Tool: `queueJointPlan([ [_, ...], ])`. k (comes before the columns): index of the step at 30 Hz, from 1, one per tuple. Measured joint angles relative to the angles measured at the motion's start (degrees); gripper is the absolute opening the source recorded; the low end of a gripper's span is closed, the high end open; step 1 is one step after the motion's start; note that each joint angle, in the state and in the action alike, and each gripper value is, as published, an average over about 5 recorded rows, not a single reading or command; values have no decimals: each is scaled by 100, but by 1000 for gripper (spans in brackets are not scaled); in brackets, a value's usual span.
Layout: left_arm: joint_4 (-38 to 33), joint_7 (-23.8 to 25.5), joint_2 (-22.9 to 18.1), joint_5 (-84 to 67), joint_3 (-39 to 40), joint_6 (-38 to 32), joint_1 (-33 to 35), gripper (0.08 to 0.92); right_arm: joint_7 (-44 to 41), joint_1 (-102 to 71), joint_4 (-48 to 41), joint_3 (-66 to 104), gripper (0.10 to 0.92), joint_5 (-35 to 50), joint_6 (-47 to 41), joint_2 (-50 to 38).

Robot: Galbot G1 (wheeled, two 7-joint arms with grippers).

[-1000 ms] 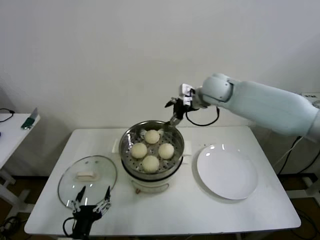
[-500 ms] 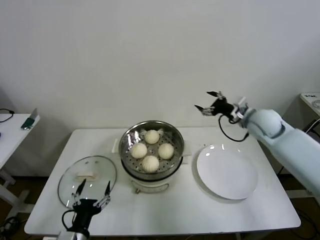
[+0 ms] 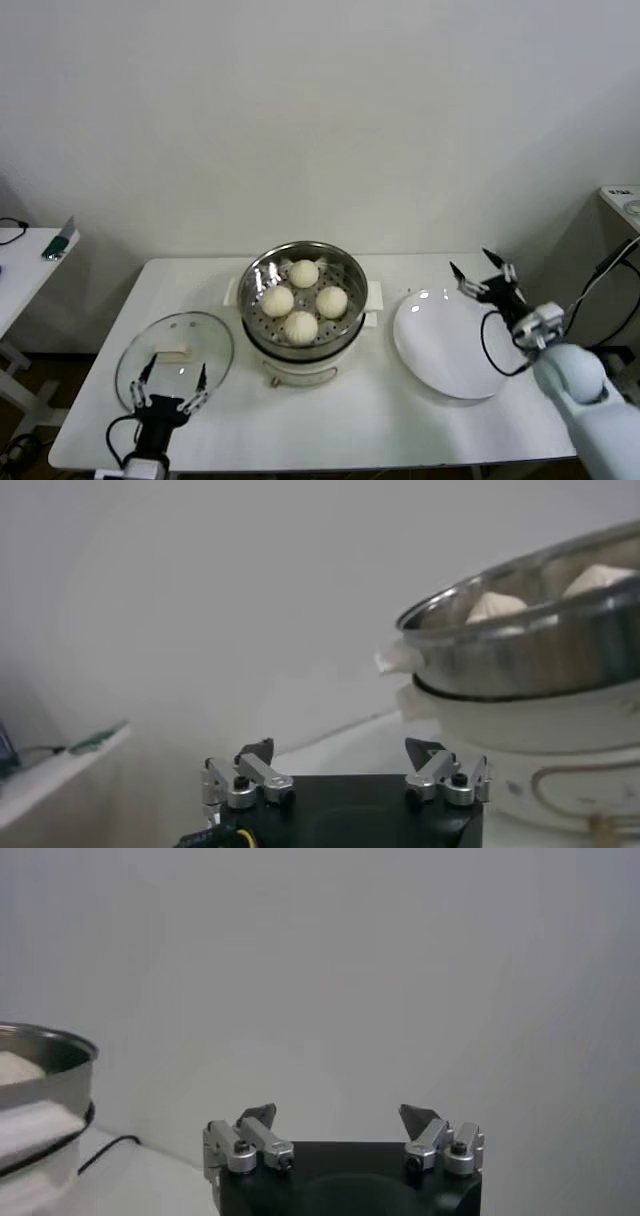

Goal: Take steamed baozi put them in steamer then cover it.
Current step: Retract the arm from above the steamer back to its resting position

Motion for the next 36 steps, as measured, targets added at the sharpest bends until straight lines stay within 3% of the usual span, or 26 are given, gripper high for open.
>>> queueJointPlan([
  [9, 462, -726, 195, 1408, -238, -424, -188, 823, -34, -1284, 74, 486, 823, -343, 966, 931],
  [19, 1680, -1735, 551, 3850, -239, -820, -556, 823, -25, -2080, 120, 595, 823, -589, 1550, 1671],
  [27, 2605, -1996, 642, 5034, -231, -796, -926, 823, -20, -2398, 146, 679, 823, -664, 1789, 1955],
  [36, 3089, -2002, 629, 5531, -164, -440, -1472, 823, -15, -2614, 151, 768, 823, -721, 1934, 2141],
])
